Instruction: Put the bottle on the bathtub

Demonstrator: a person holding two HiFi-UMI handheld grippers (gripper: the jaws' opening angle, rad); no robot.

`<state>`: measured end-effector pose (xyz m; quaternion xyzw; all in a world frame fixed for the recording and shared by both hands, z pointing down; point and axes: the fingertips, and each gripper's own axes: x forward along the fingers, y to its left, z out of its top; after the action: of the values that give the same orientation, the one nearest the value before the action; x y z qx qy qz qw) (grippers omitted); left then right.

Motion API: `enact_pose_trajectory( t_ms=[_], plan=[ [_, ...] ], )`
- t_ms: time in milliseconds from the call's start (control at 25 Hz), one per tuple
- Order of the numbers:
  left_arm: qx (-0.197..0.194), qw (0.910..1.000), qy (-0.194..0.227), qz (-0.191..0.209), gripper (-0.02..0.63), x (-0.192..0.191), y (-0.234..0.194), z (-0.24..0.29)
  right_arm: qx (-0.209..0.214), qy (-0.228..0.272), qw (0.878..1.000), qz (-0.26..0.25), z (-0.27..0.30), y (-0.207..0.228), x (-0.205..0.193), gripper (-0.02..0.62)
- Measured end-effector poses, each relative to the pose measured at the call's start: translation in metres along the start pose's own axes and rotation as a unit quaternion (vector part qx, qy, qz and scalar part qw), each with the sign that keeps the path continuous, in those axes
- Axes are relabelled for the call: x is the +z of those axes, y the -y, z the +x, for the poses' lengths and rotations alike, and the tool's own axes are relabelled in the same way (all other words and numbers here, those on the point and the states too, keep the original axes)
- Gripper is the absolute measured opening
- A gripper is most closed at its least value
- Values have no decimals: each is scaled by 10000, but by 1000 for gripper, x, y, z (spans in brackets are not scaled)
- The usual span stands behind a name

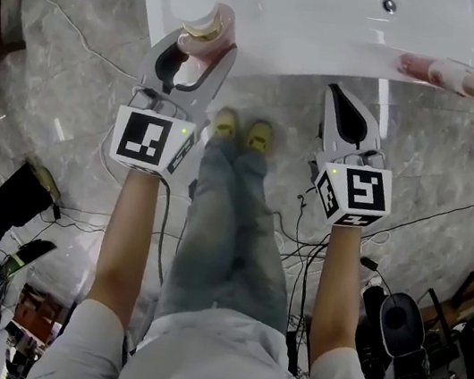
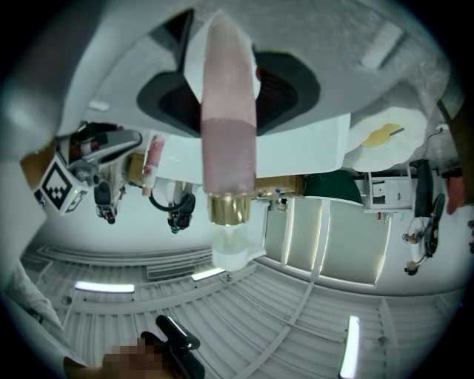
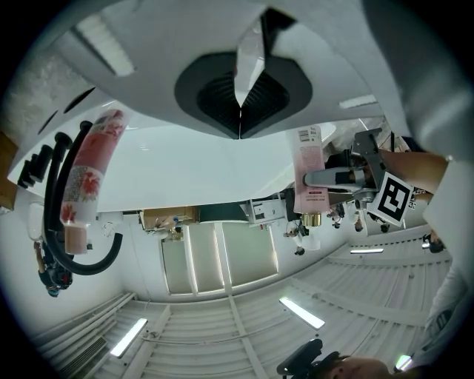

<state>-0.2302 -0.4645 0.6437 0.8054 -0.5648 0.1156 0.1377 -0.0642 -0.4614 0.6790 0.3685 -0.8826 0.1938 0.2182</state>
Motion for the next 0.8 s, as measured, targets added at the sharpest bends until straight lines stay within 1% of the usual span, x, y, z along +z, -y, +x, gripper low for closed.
enact_pose_trajectory(
  t_ms=[120, 400, 640, 800],
  plan=[
    [-38, 10000, -37, 45, 216, -7, -6, 5, -5, -25, 10000, 20, 10, 1, 0, 3],
    [-113, 9999, 56, 96, 218, -8, -7, -1, 6, -12, 10000, 65, 13, -1, -2, 3],
    [-75, 9999, 100, 28, 218, -13, -9, -11, 49, -28, 9999, 99, 16, -9, -6, 3],
    [-74, 9998, 74, 165, 218, -17, -5, -14, 66, -25, 9999, 108, 14, -11, -8, 3]
  ],
)
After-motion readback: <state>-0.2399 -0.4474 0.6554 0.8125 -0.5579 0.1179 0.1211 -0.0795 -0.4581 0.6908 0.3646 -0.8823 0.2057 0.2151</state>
